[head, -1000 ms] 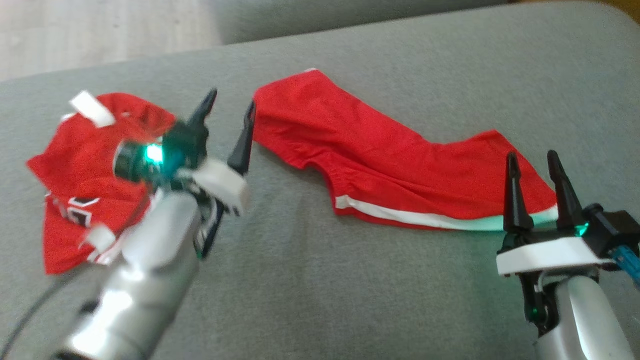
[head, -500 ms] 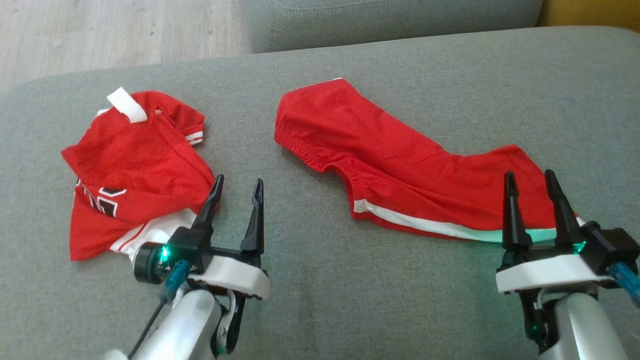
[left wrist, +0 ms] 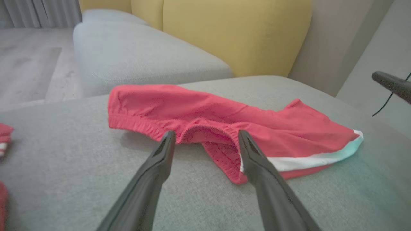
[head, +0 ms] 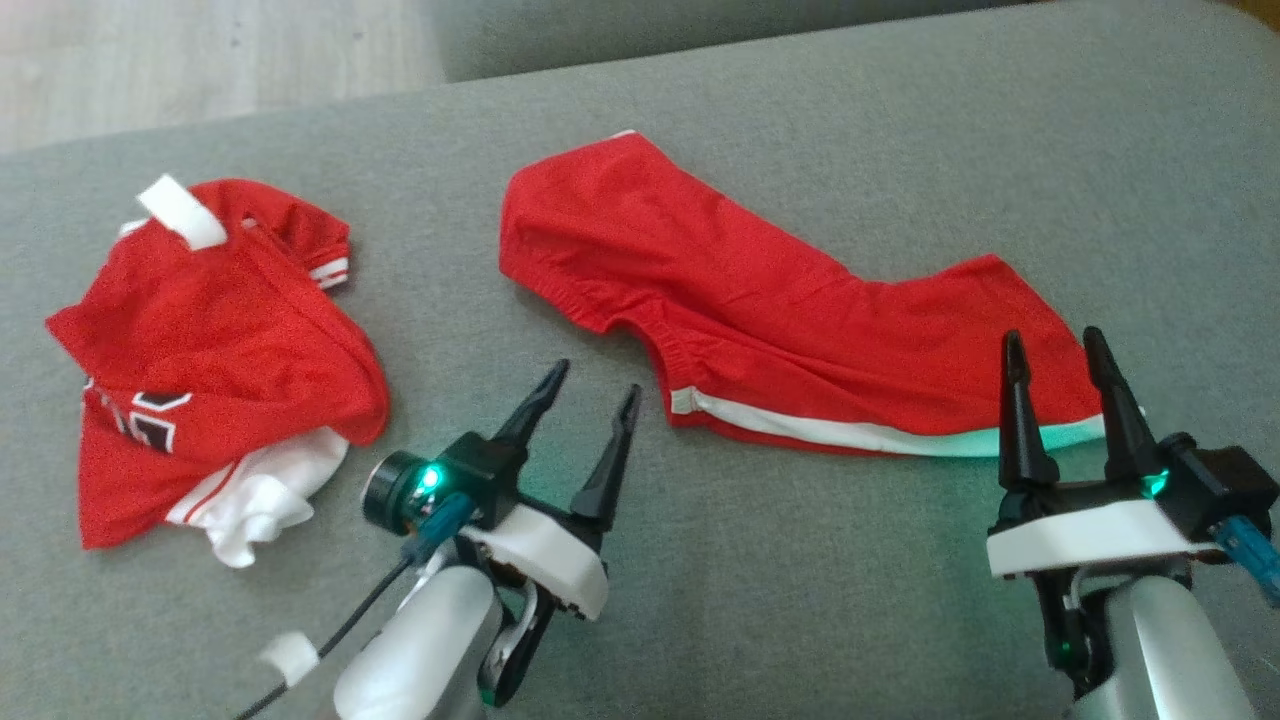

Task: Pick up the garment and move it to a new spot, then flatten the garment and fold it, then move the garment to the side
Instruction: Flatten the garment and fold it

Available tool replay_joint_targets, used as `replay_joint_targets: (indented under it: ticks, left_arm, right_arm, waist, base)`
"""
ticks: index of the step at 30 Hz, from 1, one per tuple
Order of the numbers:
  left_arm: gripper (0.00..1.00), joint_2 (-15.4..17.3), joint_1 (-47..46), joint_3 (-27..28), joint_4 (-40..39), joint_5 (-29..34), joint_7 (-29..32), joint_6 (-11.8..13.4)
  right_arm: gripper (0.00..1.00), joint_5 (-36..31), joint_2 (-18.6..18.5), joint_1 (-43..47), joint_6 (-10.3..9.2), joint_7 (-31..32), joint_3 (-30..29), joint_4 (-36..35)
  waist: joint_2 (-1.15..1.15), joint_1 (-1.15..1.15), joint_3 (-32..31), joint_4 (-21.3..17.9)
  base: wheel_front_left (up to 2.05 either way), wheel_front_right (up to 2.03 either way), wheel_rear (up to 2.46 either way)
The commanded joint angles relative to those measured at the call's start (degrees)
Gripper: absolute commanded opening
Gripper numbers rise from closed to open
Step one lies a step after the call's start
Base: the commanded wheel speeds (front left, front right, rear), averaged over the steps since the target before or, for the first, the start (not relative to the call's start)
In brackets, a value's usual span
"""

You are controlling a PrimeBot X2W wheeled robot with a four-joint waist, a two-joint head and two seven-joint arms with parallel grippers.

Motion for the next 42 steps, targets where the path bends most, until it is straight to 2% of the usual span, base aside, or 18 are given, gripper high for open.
replay_joint_targets:
  ticks: [1,9,22,23,24,26,33,42]
  left_arm:
    - [1.0,0.1,-3.0,1.2,-0.9,0.1,0.5,-0.7]
    - [1.0,-0.5,-5.4,-1.5,2.5,-0.3,3.9,-3.4]
    - [1.0,-0.7,-7.2,-2.9,4.1,-0.4,4.2,-4.2]
    - [0.94,-0.7,-7.3,-3.0,4.2,-0.6,4.3,-4.2]
    - [0.67,-0.7,-7.3,-3.0,4.2,-0.7,4.3,-4.4]
    - [0.0,-0.8,-7.4,-3.3,4.1,-1.2,4.4,-4.9]
    - [0.0,-0.2,-7.0,-3.6,3.2,-1.5,3.7,-4.9]
    - [0.0,1.1,-5.4,-4.6,0.5,-1.4,4.0,-4.5]
  right_arm:
    - [1.0,0.2,-0.3,-2.0,-0.04,-0.6,1.4,-2.2]
    - [1.0,0.6,-0.3,-2.9,-0.04,-0.6,1.5,-2.2]
    - [1.0,1.4,-0.3,-3.5,-0.04,-0.6,1.7,-2.1]
    - [1.0,1.4,-0.3,-3.5,-0.04,-0.6,1.7,-2.0]
    - [1.0,1.5,-0.3,-3.5,-0.04,-0.6,1.6,-2.0]
    - [1.0,1.5,-0.3,-3.4,-0.04,-0.6,1.5,-1.8]
    - [1.0,-0.3,-0.3,-3.1,-0.04,-0.6,-1.3,1.9]
    - [1.0,-4.4,-0.3,-6.2,-0.04,1.3,-9.1,15.4]
  waist:
    - [0.0,0.0,1.0,-1.0]
    - [0.0,0.0,3.2,-3.6]
    - [0.0,0.0,5.0,-6.3]
    - [0.0,0.0,5.1,-6.3]
    - [0.0,0.0,5.1,-6.3]
    - [0.0,0.0,5.1,-6.3]
    - [0.0,0.0,3.8,-5.7]
    - [0.0,0.0,2.1,-3.7]
  base:
    - [0.0,0.0,0.0]
    - [0.0,0.0,0.0]
    - [0.0,0.0,0.0]
    - [0.0,0.0,0.0]
    - [0.0,0.0,0.0]
    - [0.0,0.0,0.0]
    - [0.0,0.0,0.0]
    - [0.0,0.0,0.0]
